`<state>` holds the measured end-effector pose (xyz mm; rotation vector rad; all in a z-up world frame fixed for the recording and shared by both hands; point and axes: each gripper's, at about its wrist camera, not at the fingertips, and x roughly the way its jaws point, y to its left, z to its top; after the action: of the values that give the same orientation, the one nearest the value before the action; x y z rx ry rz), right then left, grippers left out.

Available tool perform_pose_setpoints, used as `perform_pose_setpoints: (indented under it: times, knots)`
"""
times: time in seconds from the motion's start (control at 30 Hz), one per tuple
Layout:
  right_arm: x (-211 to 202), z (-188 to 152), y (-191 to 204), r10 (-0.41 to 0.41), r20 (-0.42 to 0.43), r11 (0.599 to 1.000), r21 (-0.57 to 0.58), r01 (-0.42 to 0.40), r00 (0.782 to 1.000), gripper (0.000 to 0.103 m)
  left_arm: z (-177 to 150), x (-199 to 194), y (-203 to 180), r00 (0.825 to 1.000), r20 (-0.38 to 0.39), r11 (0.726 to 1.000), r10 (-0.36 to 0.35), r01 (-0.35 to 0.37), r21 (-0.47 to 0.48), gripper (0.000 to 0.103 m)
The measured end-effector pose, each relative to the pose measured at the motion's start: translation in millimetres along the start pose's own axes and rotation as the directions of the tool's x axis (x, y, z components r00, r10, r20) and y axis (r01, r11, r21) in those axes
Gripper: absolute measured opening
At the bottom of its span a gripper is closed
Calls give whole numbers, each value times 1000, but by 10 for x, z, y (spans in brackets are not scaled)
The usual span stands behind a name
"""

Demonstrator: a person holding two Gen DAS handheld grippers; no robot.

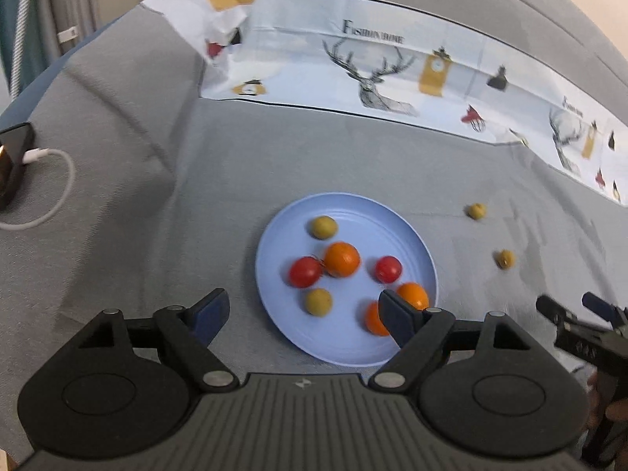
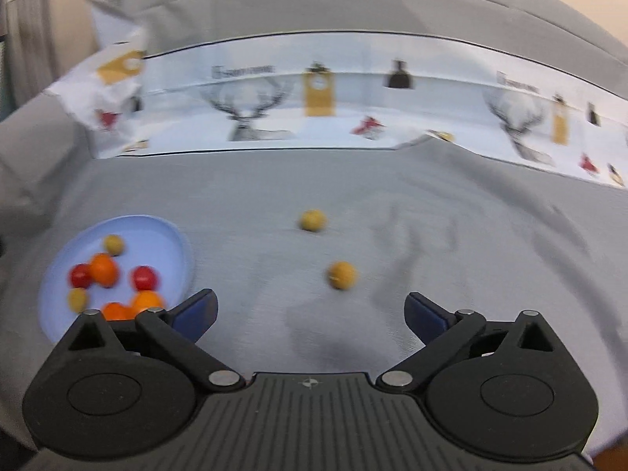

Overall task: Organize fruits
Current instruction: 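Carry both tangerines to the blue plate and open both tools to release them, then move the open right tool to a yellow fruit while the left tool withdraws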

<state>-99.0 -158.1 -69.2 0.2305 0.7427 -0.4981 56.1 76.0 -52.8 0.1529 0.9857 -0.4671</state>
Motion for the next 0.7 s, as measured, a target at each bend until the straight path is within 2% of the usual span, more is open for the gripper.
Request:
perform_pose_setpoints:
  times: [0.13, 0.23, 0.53, 0.7]
  knots:
    - [185, -73, -199, -77, -8, 995, 66, 77, 997, 102, -1, 91, -63, 1000, -22, 1000, 7, -6, 9, 87]
    - [390, -109, -341, -105, -24, 990, 91, 107, 994, 102, 49, 194, -68, 999, -46, 1000, 8, -8, 0, 87]
    - [833, -94, -438, -117, -41, 990, 74, 120, 992, 102, 292, 496, -374, 998, -54, 998, -20, 23, 54, 87]
    - [949, -9, -308, -67, 4, 998, 4, 67, 998, 102, 339, 624, -419, 998, -68, 999, -10, 13, 47, 87]
